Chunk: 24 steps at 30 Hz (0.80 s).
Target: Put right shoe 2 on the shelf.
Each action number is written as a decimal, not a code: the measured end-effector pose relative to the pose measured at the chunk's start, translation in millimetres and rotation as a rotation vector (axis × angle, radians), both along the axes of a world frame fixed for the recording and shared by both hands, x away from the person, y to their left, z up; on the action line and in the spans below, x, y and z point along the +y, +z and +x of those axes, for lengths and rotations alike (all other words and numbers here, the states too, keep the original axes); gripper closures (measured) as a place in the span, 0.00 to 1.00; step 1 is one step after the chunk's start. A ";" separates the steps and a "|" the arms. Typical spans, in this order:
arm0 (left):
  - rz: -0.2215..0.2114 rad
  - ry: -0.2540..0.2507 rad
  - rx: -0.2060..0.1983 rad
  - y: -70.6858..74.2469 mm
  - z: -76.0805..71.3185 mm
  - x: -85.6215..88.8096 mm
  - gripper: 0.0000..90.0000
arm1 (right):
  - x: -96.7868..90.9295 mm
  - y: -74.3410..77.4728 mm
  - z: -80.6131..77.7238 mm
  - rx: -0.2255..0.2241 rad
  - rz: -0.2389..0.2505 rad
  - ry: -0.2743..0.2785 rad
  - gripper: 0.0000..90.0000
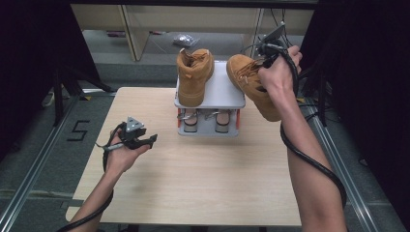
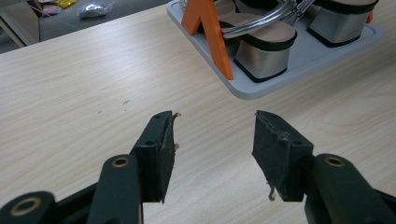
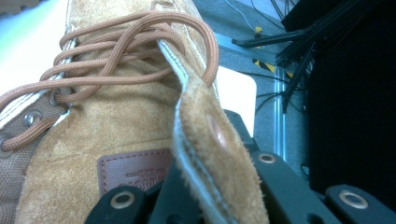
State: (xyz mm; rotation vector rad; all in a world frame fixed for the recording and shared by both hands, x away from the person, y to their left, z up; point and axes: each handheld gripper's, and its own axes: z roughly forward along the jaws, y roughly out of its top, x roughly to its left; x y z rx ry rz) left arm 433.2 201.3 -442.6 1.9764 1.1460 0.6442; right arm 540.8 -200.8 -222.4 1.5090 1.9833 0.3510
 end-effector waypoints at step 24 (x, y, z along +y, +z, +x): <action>-0.003 0.012 0.005 -3.6 -1.5 5.2 0.53 | 28.6 -0.2 32.8 0.037 0.034 -0.029 0.97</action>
